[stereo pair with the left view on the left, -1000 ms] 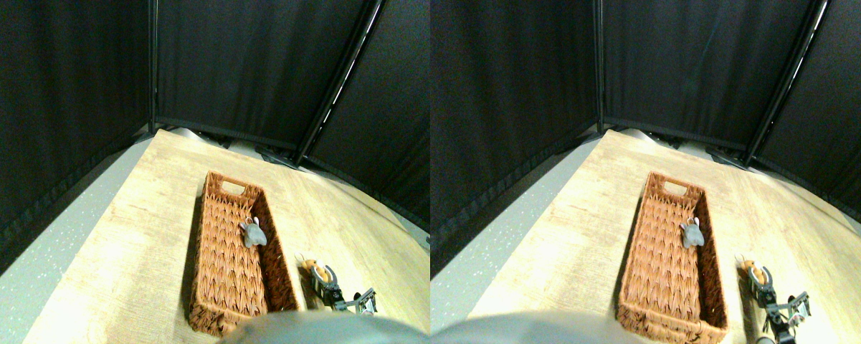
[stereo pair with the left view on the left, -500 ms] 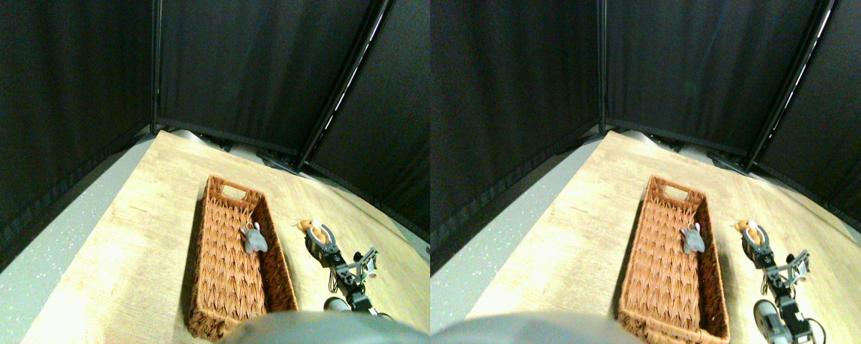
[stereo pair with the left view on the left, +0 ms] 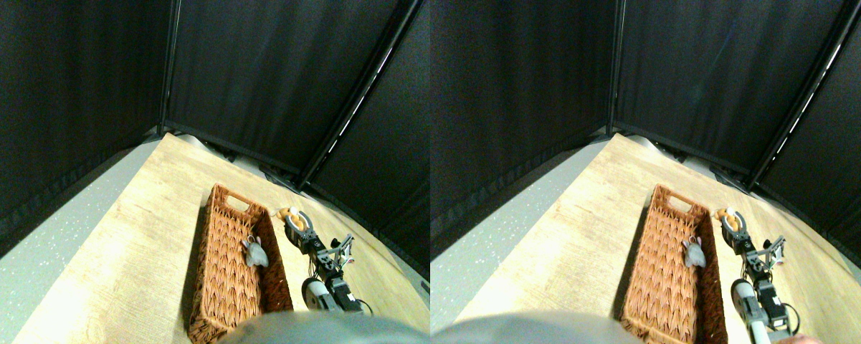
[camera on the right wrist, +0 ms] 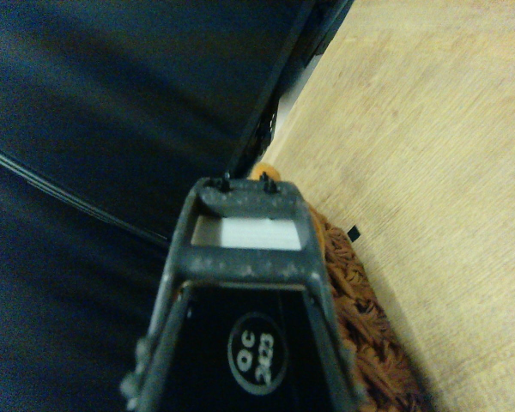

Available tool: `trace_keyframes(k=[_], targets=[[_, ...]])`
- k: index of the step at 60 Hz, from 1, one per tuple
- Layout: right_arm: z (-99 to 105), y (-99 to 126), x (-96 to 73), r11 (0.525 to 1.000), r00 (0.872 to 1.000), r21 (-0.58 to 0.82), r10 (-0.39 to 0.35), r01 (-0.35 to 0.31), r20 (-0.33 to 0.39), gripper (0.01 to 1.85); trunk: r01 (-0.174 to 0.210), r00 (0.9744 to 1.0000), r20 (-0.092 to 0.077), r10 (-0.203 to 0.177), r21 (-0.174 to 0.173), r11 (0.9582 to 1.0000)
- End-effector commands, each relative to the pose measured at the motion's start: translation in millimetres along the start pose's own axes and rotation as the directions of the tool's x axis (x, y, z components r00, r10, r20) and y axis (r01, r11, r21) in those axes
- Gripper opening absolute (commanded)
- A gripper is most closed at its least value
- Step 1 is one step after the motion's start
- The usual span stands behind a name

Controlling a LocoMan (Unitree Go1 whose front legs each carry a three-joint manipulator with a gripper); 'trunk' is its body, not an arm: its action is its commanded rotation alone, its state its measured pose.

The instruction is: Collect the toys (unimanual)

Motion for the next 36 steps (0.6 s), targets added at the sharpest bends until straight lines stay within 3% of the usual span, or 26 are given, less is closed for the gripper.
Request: trace_keyframes(k=[1, 24, 34, 36], targets=[[-8.9, 17.8, 3.0, 0.999, 0.999, 0.008, 0.042, -0.042, 0.015, 0.06, -0.032, 0.9995, 0.001, 0.032, -0.031, 0.9990], [-37.3, 34.2, 0.7, 0.998, 0.996, -0.005, 0.062, -0.062, -0.061, 0.06, -0.054, 0.9985, 0.010, 0.054, -0.062, 0.9966], [-41.2, 25.4, -1.5, 0.997, 0.997, 0.071, 0.002, 0.003, -0.076, 0.06, -0.052, 0.9985, 0.011, 0.053, -0.061, 0.9967], [-40.5, 24.5, -2.0, 0.998, 0.997, 0.067, -0.004, 0.010, -0.083, 0.14, -0.052, 0.9985, 0.013, 0.053, -0.060, 0.9968]])
